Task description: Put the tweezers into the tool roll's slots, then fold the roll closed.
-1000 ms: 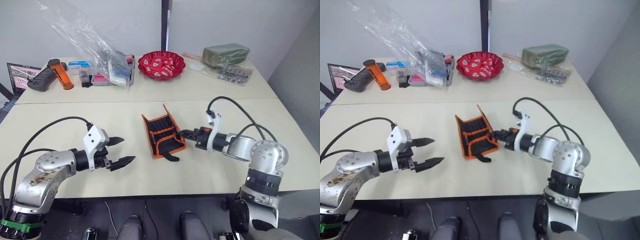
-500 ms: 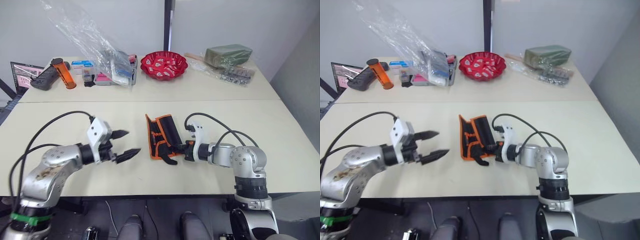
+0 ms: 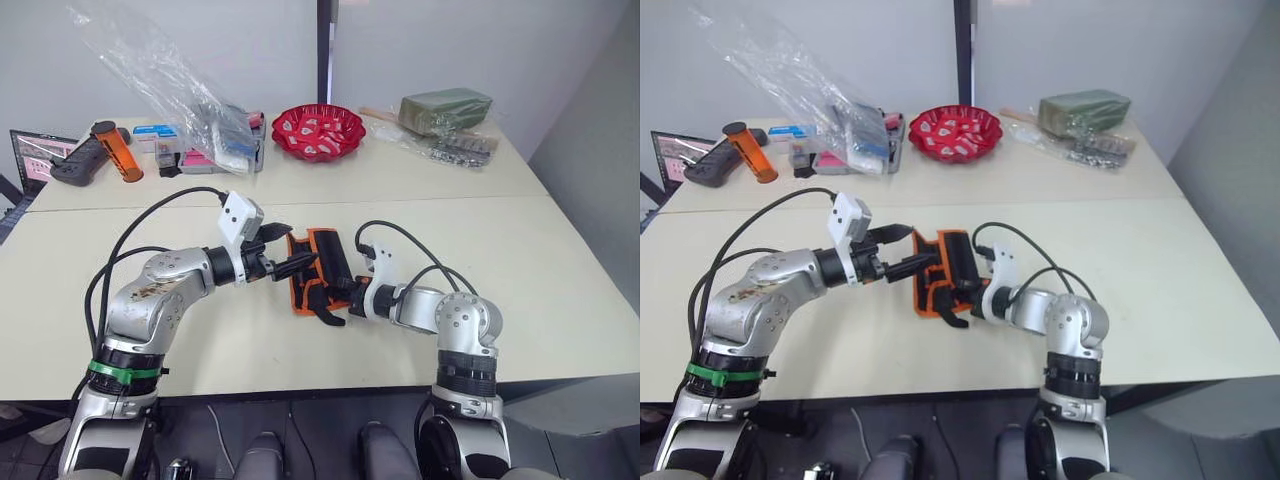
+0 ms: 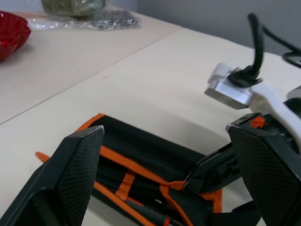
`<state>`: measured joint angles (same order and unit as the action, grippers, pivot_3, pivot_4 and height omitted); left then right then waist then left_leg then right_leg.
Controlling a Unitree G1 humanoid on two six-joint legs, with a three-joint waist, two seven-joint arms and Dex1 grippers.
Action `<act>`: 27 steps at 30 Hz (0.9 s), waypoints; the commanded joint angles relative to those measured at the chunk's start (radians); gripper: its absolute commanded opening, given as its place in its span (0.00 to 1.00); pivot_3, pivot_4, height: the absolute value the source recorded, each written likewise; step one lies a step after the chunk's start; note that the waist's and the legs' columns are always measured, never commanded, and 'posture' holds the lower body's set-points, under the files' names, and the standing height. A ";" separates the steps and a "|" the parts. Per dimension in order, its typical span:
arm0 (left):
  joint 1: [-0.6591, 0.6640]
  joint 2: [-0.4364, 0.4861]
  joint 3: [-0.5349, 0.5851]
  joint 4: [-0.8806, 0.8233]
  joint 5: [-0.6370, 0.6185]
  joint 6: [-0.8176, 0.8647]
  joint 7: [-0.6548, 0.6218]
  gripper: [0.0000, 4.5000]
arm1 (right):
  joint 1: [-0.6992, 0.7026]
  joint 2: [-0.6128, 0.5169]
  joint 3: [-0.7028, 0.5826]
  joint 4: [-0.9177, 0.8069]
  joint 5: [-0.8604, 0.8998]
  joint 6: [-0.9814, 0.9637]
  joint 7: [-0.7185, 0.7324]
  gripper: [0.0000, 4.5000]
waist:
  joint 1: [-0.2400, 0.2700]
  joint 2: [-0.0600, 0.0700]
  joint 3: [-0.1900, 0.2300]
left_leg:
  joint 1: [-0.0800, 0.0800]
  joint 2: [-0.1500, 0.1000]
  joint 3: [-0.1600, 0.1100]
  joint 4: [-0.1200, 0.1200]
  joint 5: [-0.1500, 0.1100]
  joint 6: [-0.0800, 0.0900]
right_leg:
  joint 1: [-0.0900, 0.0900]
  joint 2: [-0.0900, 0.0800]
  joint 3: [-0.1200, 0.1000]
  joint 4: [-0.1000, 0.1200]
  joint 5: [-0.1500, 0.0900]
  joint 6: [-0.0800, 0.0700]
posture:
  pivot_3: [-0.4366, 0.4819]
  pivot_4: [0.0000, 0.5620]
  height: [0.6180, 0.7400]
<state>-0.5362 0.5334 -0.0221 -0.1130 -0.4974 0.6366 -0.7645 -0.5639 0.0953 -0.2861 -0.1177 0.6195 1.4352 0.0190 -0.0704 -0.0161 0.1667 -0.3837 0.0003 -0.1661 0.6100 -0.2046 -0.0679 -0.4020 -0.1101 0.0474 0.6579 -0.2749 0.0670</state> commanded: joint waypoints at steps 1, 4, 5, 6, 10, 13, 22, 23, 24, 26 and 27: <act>-0.022 0.003 0.033 0.006 0.008 -0.033 0.000 1.00 | 0.017 0.031 -0.028 -0.010 -0.014 0.030 -0.036 0.00 | 0.000 0.000 0.000 | 0.000 0.000 0.000 0.000 0.000 0.000 | 0.000 0.000 0.000 0.000 0.000 0.000 | 0.48 0.27 1.00; 0.003 0.034 0.094 0.008 -0.013 -0.031 -0.003 1.00 | 0.011 0.058 -0.058 -0.030 -0.001 0.076 -0.048 0.00 | 0.000 0.000 0.000 | 0.000 0.000 0.000 0.000 0.000 0.000 | 0.000 0.000 0.000 0.000 0.000 0.000 | 0.48 0.27 1.00; 0.014 0.048 0.116 0.011 -0.018 -0.031 -0.006 1.00 | 0.013 0.060 -0.057 -0.032 -0.001 0.088 -0.048 0.00 | 0.000 0.000 0.000 | 0.000 0.000 0.000 0.000 0.000 0.000 | 0.000 0.000 0.000 0.000 0.000 0.000 | 0.48 0.27 1.00; 0.025 0.062 0.135 0.013 -0.021 -0.030 -0.007 1.00 | 0.017 0.063 -0.060 -0.029 -0.003 0.095 -0.051 0.00 | 0.000 0.000 0.000 | 0.000 0.000 0.000 0.000 0.000 0.000 | 0.000 0.000 0.000 0.000 0.000 0.000 | 0.48 0.27 1.00; 0.069 0.107 0.178 0.005 -0.023 -0.027 -0.013 1.00 | 0.022 0.059 -0.059 0.000 -0.017 0.093 -0.053 0.00 | 0.006 0.000 0.000 | 0.000 0.000 0.000 -0.001 0.000 0.000 | 0.000 0.000 0.000 0.000 0.000 0.000 | 0.48 0.27 1.00; 0.127 0.131 0.208 -0.037 -0.035 -0.013 -0.010 1.00 | 0.025 0.009 -0.004 0.007 -0.029 0.049 -0.029 0.00 | 0.002 0.000 0.000 | 0.000 0.000 0.000 -0.001 0.000 0.000 | 0.001 0.000 0.000 -0.001 0.000 0.000 | 0.48 0.27 1.00; 0.235 0.124 0.232 -0.163 -0.080 0.028 0.021 1.00 | 0.051 -0.108 0.146 0.012 -0.030 -0.047 0.106 0.00 | 0.000 0.000 0.000 | 0.001 0.001 0.000 -0.002 0.000 0.000 | 0.001 0.000 0.000 -0.001 0.000 0.000 | 0.48 0.27 1.00; 0.241 0.124 0.230 -0.172 -0.084 0.031 0.022 1.00 | 0.047 -0.102 0.130 0.016 -0.019 -0.046 0.113 0.00 | 0.001 0.000 0.000 | 0.001 0.001 0.000 -0.002 0.000 0.000 | 0.001 0.000 0.000 -0.001 0.000 0.000 | 0.48 0.27 1.00; 0.248 0.125 0.229 -0.180 -0.086 0.033 0.021 1.00 | 0.041 -0.101 0.116 0.020 -0.007 -0.046 0.125 0.06 | 0.000 0.000 0.000 | 0.001 0.001 0.000 -0.002 0.000 0.000 | 0.000 0.000 0.000 -0.001 0.000 0.000 | 0.48 0.27 1.00; 0.258 0.128 0.230 -0.192 -0.091 0.036 0.018 1.00 | 0.030 -0.121 0.118 0.024 0.002 -0.048 0.153 0.20 | -0.001 0.000 0.000 | 0.001 0.001 0.000 -0.002 0.000 0.000 | 0.000 0.001 0.000 -0.001 0.000 0.000 | 0.48 0.27 1.00; 0.262 0.131 0.232 -0.196 -0.095 0.038 0.017 1.00 | 0.024 -0.129 0.115 0.026 0.009 -0.045 0.167 0.28 | 0.000 0.000 0.000 | 0.001 0.001 0.000 -0.002 0.000 0.000 | 0.000 0.001 0.000 -0.001 0.000 0.000 | 0.48 0.27 1.00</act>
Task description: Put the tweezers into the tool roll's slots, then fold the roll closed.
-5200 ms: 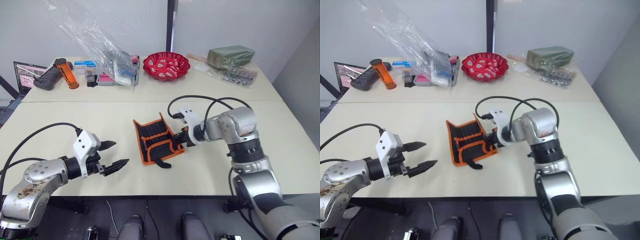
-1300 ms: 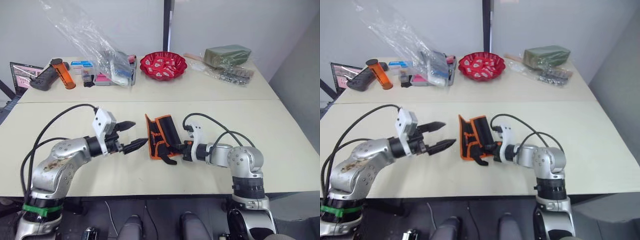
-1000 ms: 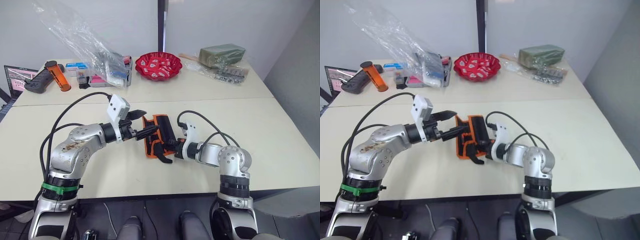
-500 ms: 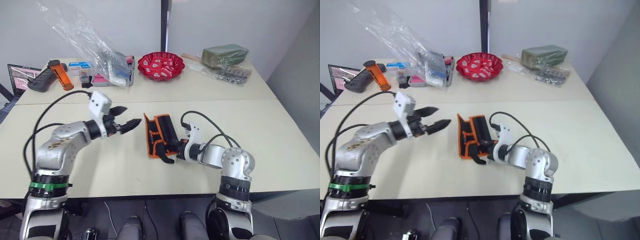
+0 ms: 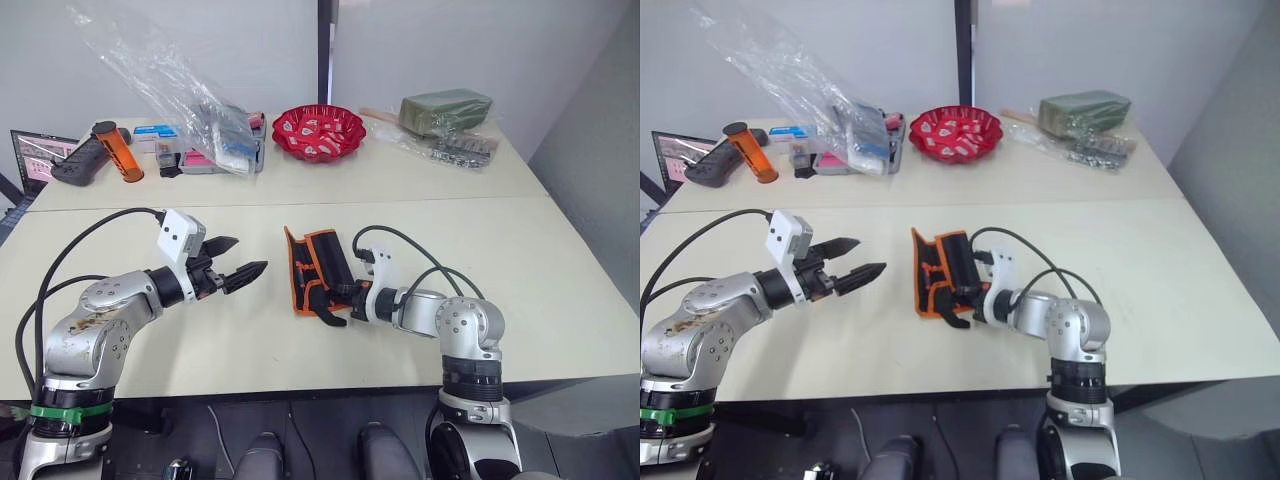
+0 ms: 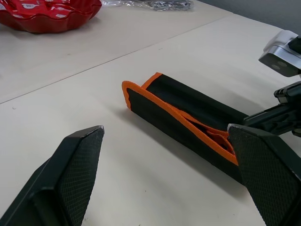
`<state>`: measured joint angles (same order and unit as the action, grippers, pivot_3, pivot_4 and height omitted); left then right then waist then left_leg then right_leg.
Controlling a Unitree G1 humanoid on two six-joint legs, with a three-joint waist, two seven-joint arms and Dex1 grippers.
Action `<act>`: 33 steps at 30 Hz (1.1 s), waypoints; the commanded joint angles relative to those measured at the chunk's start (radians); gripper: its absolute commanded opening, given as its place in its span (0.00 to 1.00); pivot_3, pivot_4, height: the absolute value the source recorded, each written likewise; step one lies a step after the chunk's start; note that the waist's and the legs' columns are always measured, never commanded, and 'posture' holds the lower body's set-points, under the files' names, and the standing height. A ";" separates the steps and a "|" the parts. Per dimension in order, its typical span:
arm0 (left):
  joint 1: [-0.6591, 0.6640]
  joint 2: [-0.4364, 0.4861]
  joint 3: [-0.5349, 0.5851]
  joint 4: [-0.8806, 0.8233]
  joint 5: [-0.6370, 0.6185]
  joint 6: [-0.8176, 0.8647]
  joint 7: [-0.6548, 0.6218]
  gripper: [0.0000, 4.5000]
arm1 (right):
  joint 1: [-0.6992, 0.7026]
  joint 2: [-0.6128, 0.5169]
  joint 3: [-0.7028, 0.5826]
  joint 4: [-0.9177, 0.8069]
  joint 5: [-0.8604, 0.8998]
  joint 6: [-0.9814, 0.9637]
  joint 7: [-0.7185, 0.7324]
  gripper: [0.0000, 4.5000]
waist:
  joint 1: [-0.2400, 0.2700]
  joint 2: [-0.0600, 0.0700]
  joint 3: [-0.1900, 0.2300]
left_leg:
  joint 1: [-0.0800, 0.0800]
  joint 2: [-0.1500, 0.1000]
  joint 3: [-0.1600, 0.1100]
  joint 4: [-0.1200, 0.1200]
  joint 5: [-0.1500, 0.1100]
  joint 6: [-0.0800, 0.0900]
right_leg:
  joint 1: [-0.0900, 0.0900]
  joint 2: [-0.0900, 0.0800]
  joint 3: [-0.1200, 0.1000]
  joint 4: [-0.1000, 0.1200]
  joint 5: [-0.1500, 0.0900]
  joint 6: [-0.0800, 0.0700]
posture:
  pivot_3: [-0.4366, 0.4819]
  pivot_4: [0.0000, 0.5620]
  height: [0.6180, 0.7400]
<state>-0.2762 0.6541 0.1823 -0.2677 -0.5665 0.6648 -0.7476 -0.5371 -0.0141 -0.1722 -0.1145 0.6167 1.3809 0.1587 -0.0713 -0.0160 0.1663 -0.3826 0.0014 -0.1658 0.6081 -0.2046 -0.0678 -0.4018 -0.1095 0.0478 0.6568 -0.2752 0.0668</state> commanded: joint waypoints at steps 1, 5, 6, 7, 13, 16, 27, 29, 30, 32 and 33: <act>0.006 0.013 0.030 -0.044 -0.029 0.010 -0.001 1.00 | -0.010 -0.023 -0.006 0.025 0.022 0.016 0.040 0.36 | 0.001 0.000 0.000 | 0.000 0.000 0.000 0.000 0.000 0.000 | 0.000 0.000 0.000 0.000 0.000 0.000 | 0.48 0.27 1.00; 0.019 0.024 0.039 -0.047 -0.035 0.010 -0.003 1.00 | -0.039 -0.043 -0.038 0.030 0.071 0.044 0.091 0.66 | 0.003 0.000 0.000 | -0.001 0.000 0.000 0.001 0.000 0.000 | 0.000 0.000 0.000 -0.001 0.000 0.000 | 0.48 0.27 1.00; 0.021 0.027 0.040 -0.047 -0.036 0.010 -0.004 1.00 | -0.049 -0.050 -0.050 0.032 0.088 0.053 0.110 0.73 | 0.003 0.000 0.000 | -0.001 0.000 0.000 0.001 0.000 0.000 | 0.000 0.000 0.000 -0.001 0.000 0.000 | 0.48 0.27 1.00; 0.023 0.029 0.041 -0.046 -0.036 0.009 -0.004 1.00 | -0.058 -0.060 -0.061 0.037 0.104 0.062 0.127 0.82 | 0.004 0.000 0.000 | -0.001 0.000 0.000 0.001 0.000 0.000 | 0.000 0.000 0.000 -0.001 0.000 0.000 | 0.48 0.27 1.00; 0.048 0.038 0.049 -0.062 -0.043 0.009 -0.007 1.00 | -0.124 -0.163 -0.090 0.040 0.189 0.041 0.268 0.88 | 0.004 0.000 0.000 | -0.003 0.000 0.000 0.001 0.000 0.000 | -0.001 0.000 0.000 -0.002 0.000 0.000 | 0.48 0.27 1.00; 0.064 0.044 0.056 -0.065 -0.043 0.008 -0.012 1.00 | -0.139 -0.258 -0.037 0.000 0.210 0.007 0.375 0.88 | 0.003 0.000 0.001 | -0.004 0.000 0.000 0.001 0.000 0.000 | -0.002 0.000 0.000 -0.002 0.000 0.000 | 0.48 0.27 1.00; 0.121 0.047 0.048 -0.105 -0.044 0.001 -0.024 1.00 | -0.127 -0.448 0.293 0.214 -0.155 -0.731 0.786 0.24 | 0.003 0.000 0.001 | -0.004 0.000 0.001 0.001 0.000 0.000 | -0.001 0.000 0.000 -0.006 0.000 0.001 | 0.48 0.27 1.00; 0.127 0.044 0.047 -0.112 -0.045 0.001 -0.023 1.00 | -0.127 -0.439 0.353 0.311 -0.237 -0.849 0.818 0.08 | 0.003 0.000 0.001 | -0.005 0.000 0.001 0.001 0.000 0.000 | -0.001 0.000 0.000 -0.006 0.000 0.001 | 0.48 0.27 1.00; 0.129 0.042 0.048 -0.115 -0.046 0.002 -0.022 1.00 | -0.124 -0.434 0.374 0.353 -0.270 -0.898 0.830 0.02 | 0.003 0.000 0.001 | -0.004 0.000 0.001 0.001 0.000 0.000 | -0.001 0.000 0.000 -0.006 0.000 0.000 | 0.48 0.27 1.00; 0.135 0.038 0.048 -0.120 -0.047 0.002 -0.019 1.00 | -0.117 -0.427 0.393 0.414 -0.309 -0.960 0.845 0.01 | 0.004 0.000 0.001 | -0.005 0.000 0.001 0.001 0.000 0.000 | -0.001 0.000 0.000 -0.007 0.000 0.000 | 0.48 0.27 1.00; 0.141 0.034 0.049 -0.122 -0.048 0.002 -0.016 1.00 | -0.109 -0.426 0.402 0.444 -0.331 -0.991 0.850 0.01 | 0.005 0.000 0.001 | -0.005 0.000 0.001 0.001 0.000 0.000 | -0.001 0.000 0.000 -0.007 0.000 0.000 | 0.48 0.27 1.00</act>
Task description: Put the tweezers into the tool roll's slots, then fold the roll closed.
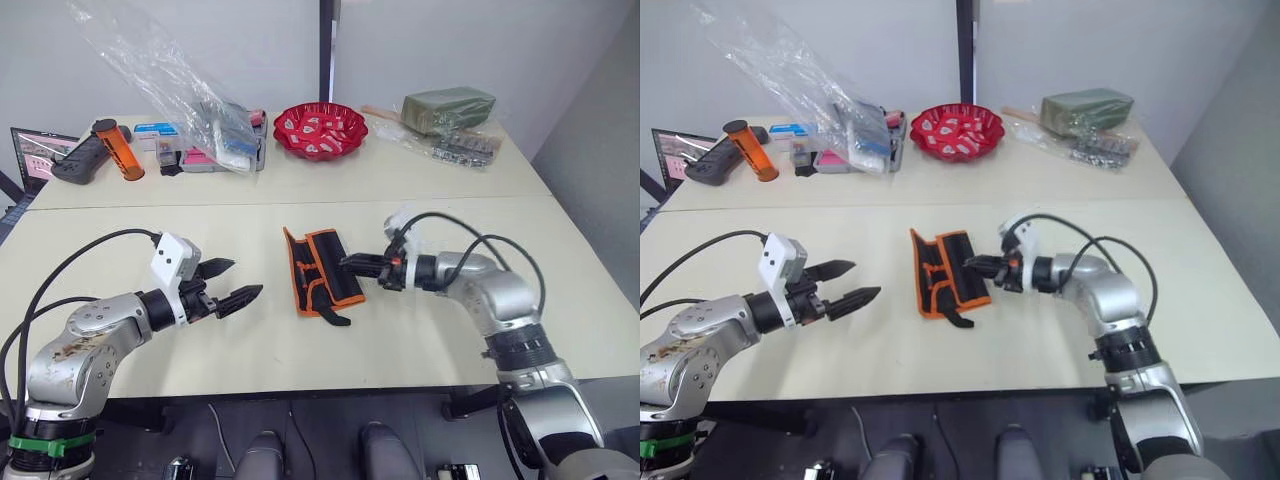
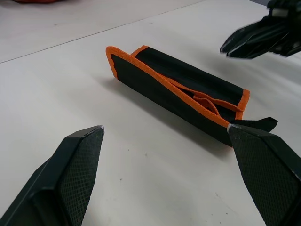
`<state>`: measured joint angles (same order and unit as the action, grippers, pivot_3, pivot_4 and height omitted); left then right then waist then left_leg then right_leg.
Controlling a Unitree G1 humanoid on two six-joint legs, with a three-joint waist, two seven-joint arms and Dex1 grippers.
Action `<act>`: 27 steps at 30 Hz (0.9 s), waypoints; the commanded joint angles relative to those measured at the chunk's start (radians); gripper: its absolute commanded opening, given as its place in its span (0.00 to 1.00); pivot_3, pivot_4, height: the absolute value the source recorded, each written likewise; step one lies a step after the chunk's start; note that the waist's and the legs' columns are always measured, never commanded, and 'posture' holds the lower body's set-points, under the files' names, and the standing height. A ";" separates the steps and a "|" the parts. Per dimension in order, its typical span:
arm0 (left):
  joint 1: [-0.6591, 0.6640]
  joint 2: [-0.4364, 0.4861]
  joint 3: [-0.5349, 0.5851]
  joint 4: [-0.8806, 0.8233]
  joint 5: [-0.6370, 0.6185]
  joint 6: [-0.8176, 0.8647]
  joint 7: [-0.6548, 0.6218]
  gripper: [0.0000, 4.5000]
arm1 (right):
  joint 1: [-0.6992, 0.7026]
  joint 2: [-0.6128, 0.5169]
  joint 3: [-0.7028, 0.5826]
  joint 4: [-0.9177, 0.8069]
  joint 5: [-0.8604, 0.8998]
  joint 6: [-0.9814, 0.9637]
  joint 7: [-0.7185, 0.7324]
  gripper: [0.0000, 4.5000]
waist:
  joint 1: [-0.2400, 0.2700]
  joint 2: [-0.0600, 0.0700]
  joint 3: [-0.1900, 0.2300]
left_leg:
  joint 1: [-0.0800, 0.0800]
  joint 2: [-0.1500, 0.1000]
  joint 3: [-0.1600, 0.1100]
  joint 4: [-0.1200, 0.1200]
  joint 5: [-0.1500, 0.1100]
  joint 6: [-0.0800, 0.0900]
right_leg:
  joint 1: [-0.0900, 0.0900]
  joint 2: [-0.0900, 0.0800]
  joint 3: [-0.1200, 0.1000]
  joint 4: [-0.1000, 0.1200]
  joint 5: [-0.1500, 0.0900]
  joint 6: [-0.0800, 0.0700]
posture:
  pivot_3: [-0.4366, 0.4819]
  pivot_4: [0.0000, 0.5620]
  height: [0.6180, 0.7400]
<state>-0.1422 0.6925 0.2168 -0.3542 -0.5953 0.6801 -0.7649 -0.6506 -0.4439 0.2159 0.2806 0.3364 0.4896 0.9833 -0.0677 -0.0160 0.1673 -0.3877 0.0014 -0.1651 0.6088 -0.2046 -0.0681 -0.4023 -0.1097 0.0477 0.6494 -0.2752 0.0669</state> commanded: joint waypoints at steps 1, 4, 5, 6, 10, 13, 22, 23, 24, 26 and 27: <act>0.012 -0.010 0.015 -0.035 -0.018 -0.014 0.005 1.00 | 0.012 0.002 0.026 0.075 -0.074 -0.130 0.030 0.01 | 0.002 0.000 0.000 | 0.000 0.000 0.000 0.000 0.000 0.000 | 0.000 0.000 0.000 0.000 0.000 0.000 | 0.48 0.27 1.00; 0.027 -0.027 0.014 -0.029 -0.016 -0.021 0.010 1.00 | 0.030 -0.004 0.043 0.119 -0.123 -0.184 0.038 0.01 | 0.001 0.000 0.000 | 0.001 0.000 0.000 0.000 0.000 0.000 | 0.001 0.000 0.000 0.000 0.000 0.000 | 0.48 0.27 1.00; 0.031 -0.036 0.011 -0.026 -0.017 -0.024 0.011 1.00 | 0.035 -0.007 0.047 0.127 -0.138 -0.197 0.039 0.01 | 0.003 0.000 0.000 | 0.001 0.000 0.000 0.000 0.000 0.000 | 0.001 0.000 0.000 0.000 0.000 0.000 | 0.48 0.27 1.00; 0.032 -0.047 0.006 -0.022 -0.015 -0.028 0.012 1.00 | 0.039 -0.009 0.051 0.135 -0.153 -0.209 0.038 0.01 | 0.003 0.000 0.000 | 0.002 0.000 0.000 0.000 0.000 0.000 | 0.002 0.000 0.000 0.000 0.000 0.000 | 0.48 0.27 1.00; 0.027 -0.093 -0.051 0.001 0.007 -0.036 0.016 1.00 | 0.047 -0.005 0.044 0.143 -0.174 -0.213 0.027 0.01 | 0.009 0.000 0.000 | 0.008 0.000 0.000 0.000 0.000 0.000 | 0.011 0.000 -0.001 -0.003 0.000 0.000 | 0.48 0.27 1.00; 0.002 -0.141 -0.090 0.001 0.000 -0.010 0.050 1.00 | 0.052 -0.007 0.042 0.135 -0.184 -0.207 0.018 0.01 | 0.014 0.000 0.000 | 0.013 0.000 0.000 -0.001 0.000 0.000 | 0.015 0.000 -0.001 -0.004 -0.001 0.001 | 0.48 0.27 1.00; -0.058 -0.305 -0.110 -0.021 -0.097 0.178 0.240 1.00 | 0.069 0.006 0.032 0.106 -0.189 -0.181 0.000 0.01 | 0.022 -0.001 -0.001 | 0.013 0.000 0.000 0.001 0.000 0.000 | 0.016 0.000 -0.001 -0.003 0.000 0.001 | 0.48 0.27 1.00; -0.064 -0.323 -0.112 -0.019 -0.106 0.199 0.261 1.00 | 0.068 0.008 0.033 0.105 -0.191 -0.179 -0.002 0.01 | 0.022 -0.002 -0.001 | 0.013 0.000 0.000 0.001 0.000 0.000 | 0.016 0.000 -0.001 -0.003 0.000 0.001 | 0.48 0.27 1.00; -0.071 -0.335 -0.119 -0.018 -0.108 0.216 0.278 1.00 | 0.066 0.011 0.032 0.105 -0.192 -0.177 -0.003 0.01 | 0.022 -0.002 -0.001 | 0.013 0.000 0.000 0.001 0.000 0.000 | 0.016 0.000 -0.001 -0.003 0.000 0.001 | 0.48 0.27 1.00; -0.083 -0.360 -0.137 -0.011 -0.098 0.247 0.318 0.94 | 0.061 0.017 0.029 0.103 -0.192 -0.173 -0.007 0.00 | 0.021 -0.002 -0.002 | 0.014 0.000 0.000 0.001 0.000 0.000 | 0.016 0.000 -0.001 -0.003 0.000 0.001 | 0.48 0.27 1.00; -0.087 -0.371 -0.140 -0.007 -0.095 0.258 0.333 0.88 | 0.060 0.018 0.028 0.101 -0.192 -0.171 -0.008 0.00 | 0.021 -0.002 -0.002 | 0.014 0.000 0.000 0.001 0.000 0.000 | 0.016 0.000 -0.001 -0.003 0.000 0.001 | 0.48 0.27 1.00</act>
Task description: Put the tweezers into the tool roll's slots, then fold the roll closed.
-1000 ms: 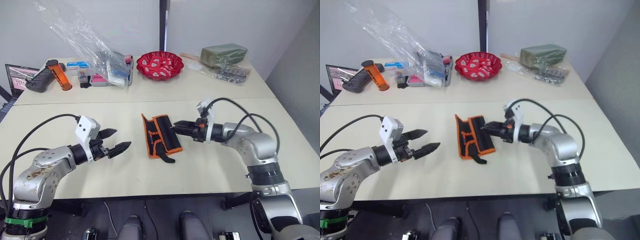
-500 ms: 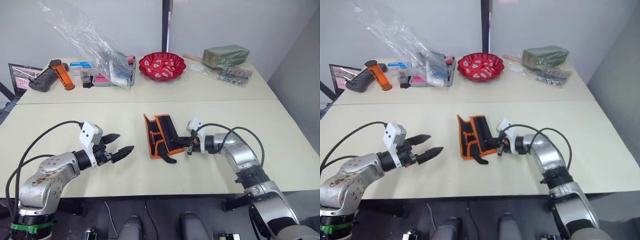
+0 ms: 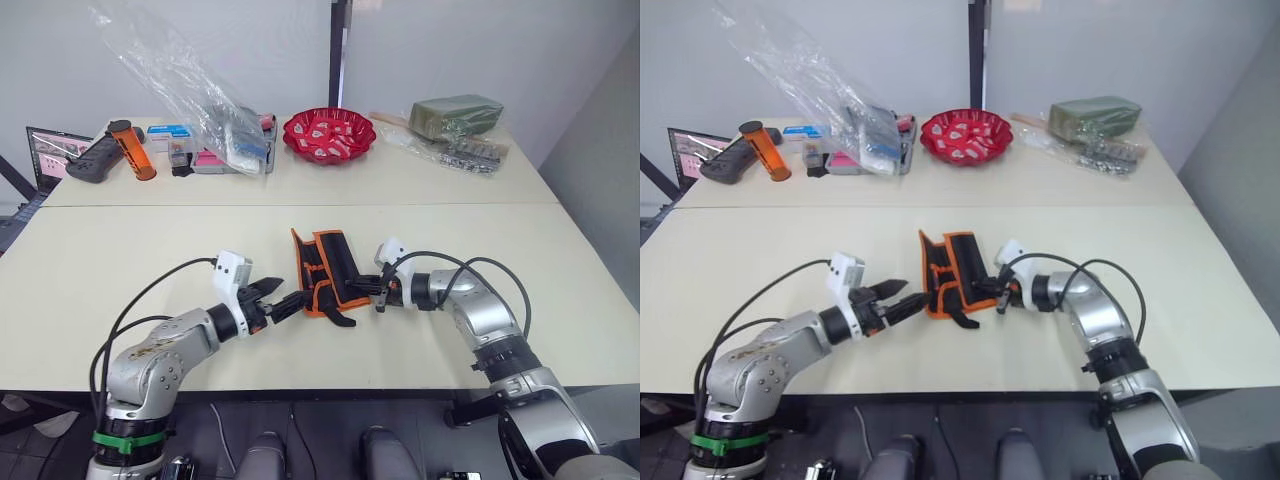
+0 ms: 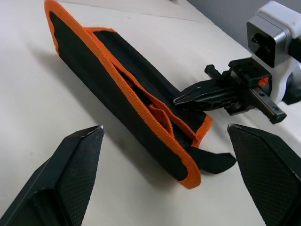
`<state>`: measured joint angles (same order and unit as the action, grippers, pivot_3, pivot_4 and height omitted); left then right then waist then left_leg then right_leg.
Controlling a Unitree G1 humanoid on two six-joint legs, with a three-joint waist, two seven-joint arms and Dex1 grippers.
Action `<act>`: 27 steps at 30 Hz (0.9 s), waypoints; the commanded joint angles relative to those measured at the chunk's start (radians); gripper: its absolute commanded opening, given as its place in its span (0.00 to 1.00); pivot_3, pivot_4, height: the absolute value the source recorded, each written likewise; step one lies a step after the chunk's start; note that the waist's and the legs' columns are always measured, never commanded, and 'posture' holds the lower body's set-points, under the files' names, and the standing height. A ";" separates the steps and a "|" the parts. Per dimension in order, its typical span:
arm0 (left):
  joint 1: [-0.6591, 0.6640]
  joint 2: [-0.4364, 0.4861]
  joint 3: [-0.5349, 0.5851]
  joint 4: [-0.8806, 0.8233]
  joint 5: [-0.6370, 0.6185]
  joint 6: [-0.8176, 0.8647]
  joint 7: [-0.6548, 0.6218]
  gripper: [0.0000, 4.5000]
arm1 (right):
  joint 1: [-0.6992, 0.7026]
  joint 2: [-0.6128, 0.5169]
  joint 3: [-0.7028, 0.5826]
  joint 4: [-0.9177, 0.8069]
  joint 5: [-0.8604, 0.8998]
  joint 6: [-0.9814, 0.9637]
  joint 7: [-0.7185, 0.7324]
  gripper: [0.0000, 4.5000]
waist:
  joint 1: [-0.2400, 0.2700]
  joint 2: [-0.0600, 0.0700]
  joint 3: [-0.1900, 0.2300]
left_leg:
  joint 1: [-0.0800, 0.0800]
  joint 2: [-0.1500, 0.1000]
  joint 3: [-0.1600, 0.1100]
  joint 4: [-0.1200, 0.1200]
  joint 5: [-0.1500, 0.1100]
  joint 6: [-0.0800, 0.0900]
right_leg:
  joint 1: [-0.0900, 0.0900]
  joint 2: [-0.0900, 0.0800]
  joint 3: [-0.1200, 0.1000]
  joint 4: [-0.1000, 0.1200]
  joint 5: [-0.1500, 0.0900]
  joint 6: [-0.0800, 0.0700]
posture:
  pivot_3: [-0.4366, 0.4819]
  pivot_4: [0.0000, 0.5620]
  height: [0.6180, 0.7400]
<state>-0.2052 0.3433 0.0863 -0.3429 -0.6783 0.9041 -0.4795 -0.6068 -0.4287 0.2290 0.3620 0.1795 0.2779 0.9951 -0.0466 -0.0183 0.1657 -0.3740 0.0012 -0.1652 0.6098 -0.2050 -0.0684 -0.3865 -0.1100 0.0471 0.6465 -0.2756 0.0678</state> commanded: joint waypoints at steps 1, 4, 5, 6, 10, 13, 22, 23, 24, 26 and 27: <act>-0.028 -0.031 -0.012 -0.013 -0.013 0.045 0.059 0.83 | 0.014 0.005 0.014 0.017 -0.035 0.043 -0.021 0.00 | 0.000 0.000 0.000 | 0.000 0.000 0.000 0.000 0.000 0.000 | 0.000 0.000 0.000 0.000 0.000 0.000 | 0.48 0.27 1.00; -0.032 -0.041 -0.030 -0.011 -0.010 0.064 0.070 0.59 | 0.013 0.006 0.009 0.003 -0.033 0.053 -0.024 0.00 | -0.002 0.000 0.000 | 0.000 0.000 0.000 0.000 0.000 0.000 | 0.000 0.000 0.000 0.000 0.000 0.000 | 0.48 0.27 1.00; -0.034 -0.046 -0.028 -0.010 -0.009 0.065 0.078 0.53 | 0.014 0.005 0.006 -0.007 -0.030 0.057 -0.024 0.00 | -0.002 0.000 0.000 | 0.000 0.000 0.000 0.000 0.000 0.000 | 0.000 0.000 0.000 0.000 0.000 0.000 | 0.48 0.27 1.00; -0.036 -0.050 -0.025 -0.008 -0.008 0.064 0.085 0.45 | 0.016 0.004 0.003 -0.017 -0.027 0.061 -0.024 0.00 | -0.002 0.000 0.000 | 0.000 0.000 0.000 0.000 0.000 0.000 | 0.000 0.000 0.000 0.000 0.000 0.000 | 0.48 0.27 1.00; -0.065 -0.051 -0.016 0.022 0.011 0.064 0.109 0.16 | 0.033 0.002 -0.023 -0.080 0.012 0.068 -0.002 0.00 | 0.001 0.000 0.000 | 0.000 0.000 0.000 0.000 0.000 0.000 | 0.000 0.000 0.000 0.000 0.000 0.000 | 0.48 0.27 1.00; -0.087 -0.036 -0.012 0.044 0.020 0.064 0.114 0.01 | 0.044 -0.006 -0.023 -0.122 0.013 0.068 0.012 0.00 | 0.001 0.000 0.000 | -0.001 0.000 0.000 0.000 0.000 0.000 | 0.000 0.000 0.000 0.000 0.000 0.000 | 0.48 0.27 1.00; -0.161 0.080 -0.035 0.111 0.040 0.093 0.046 0.01 | 0.064 -0.022 0.020 -0.217 -0.021 0.100 0.005 0.00 | 0.001 0.000 0.000 | -0.003 0.000 0.000 0.000 0.000 0.000 | -0.002 0.000 0.000 -0.001 0.000 0.000 | 0.48 0.27 1.00; -0.173 0.110 -0.042 0.122 0.041 0.097 0.016 0.01 | 0.065 -0.020 0.022 -0.222 -0.023 0.100 0.004 0.00 | 0.001 -0.001 0.000 | -0.002 0.000 0.000 0.000 0.000 0.000 | -0.002 0.000 0.000 -0.001 0.000 0.000 | 0.48 0.27 1.00; -0.187 0.137 -0.050 0.138 0.044 0.097 -0.014 0.01 | 0.063 -0.017 0.026 -0.223 -0.026 0.097 0.003 0.00 | -0.001 0.000 0.000 | -0.003 0.000 0.000 -0.001 0.000 0.000 | -0.002 0.000 0.000 -0.001 0.000 0.000 | 0.48 0.27 1.00; -0.213 0.181 -0.069 0.175 0.056 0.086 -0.068 0.01 | 0.062 -0.011 0.035 -0.223 -0.030 0.090 0.002 0.00 | -0.003 0.000 0.000 | -0.003 0.000 0.000 -0.001 0.000 0.000 | -0.003 0.000 0.000 -0.001 0.000 0.000 | 0.48 0.27 1.00; -0.227 0.200 -0.081 0.197 0.065 0.077 -0.094 0.01 | 0.061 -0.008 0.039 -0.222 -0.032 0.087 0.001 0.00 | -0.003 0.000 0.000 | -0.003 0.000 0.000 -0.001 0.000 0.000 | -0.003 0.000 0.000 -0.001 0.000 0.001 | 0.48 0.27 1.00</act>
<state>-0.4083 0.5127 0.0097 -0.1654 -0.6296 1.0058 -0.5208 -0.5424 -0.4390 0.2625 0.1624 0.1587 0.3742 0.9981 -0.0492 -0.0186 0.1661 -0.3767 0.0011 -0.1654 0.6087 -0.2049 -0.0686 -0.3893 -0.1099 0.0468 0.6456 -0.2762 0.0686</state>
